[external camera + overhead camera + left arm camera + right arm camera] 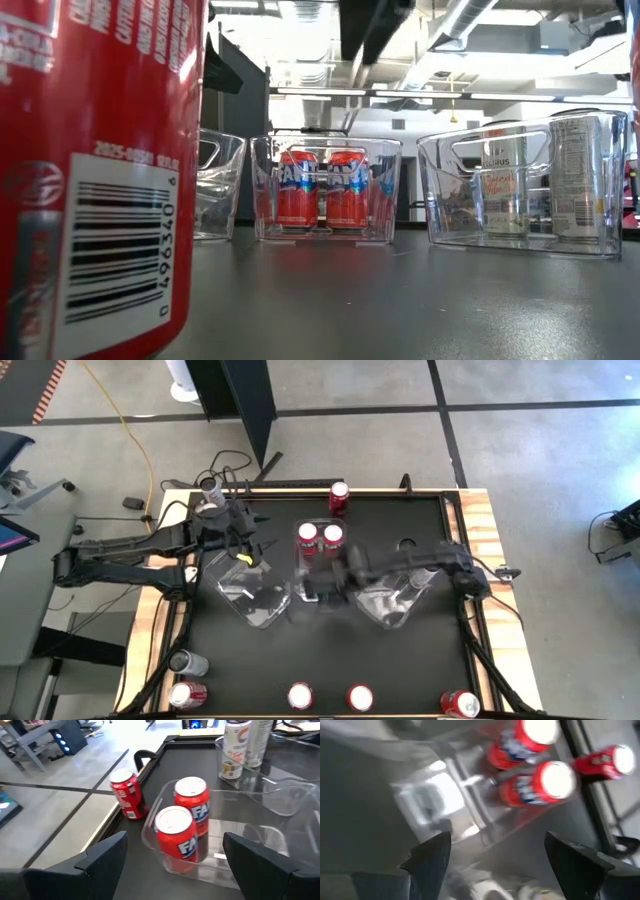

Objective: Sort soda cans
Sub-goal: Put the bottom center orange soda can into the center transparent bin

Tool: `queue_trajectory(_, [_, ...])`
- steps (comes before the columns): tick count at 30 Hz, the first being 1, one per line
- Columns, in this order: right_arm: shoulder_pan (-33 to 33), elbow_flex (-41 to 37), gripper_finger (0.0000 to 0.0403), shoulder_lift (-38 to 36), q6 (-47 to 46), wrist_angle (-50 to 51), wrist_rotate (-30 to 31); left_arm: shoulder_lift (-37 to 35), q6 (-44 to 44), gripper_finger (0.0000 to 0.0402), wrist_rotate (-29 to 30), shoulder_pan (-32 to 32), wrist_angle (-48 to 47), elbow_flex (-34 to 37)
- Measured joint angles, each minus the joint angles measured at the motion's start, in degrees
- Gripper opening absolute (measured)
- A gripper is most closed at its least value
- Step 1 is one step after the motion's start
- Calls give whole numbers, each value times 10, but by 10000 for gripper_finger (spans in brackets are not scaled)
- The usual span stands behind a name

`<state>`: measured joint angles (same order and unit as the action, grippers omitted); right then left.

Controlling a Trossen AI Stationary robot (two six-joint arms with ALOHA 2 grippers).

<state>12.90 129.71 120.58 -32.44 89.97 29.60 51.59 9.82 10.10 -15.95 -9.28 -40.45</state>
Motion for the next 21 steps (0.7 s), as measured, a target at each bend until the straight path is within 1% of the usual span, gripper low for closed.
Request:
queue_trajectory(4, [75,0,336,-28,-40,0,-25,0,-10,320,-9,13,2,0])
queue_trajectory(8, [148,0,336,-47,-102,0,-24,0,-37,320,-22,26,2,0])
queue_trajectory(12, [217,0,336,-47,-163,0,-19,0,-63,320,-47,51,2,0])
queue_trajectory(17, [290,-13,336,-42,-245,-9,-18,0,-102,320,-54,107,11,0])
queue_trajectory(21, [338,-38,333,-41,-304,-43,-15,0,-126,320,-53,160,30,0])
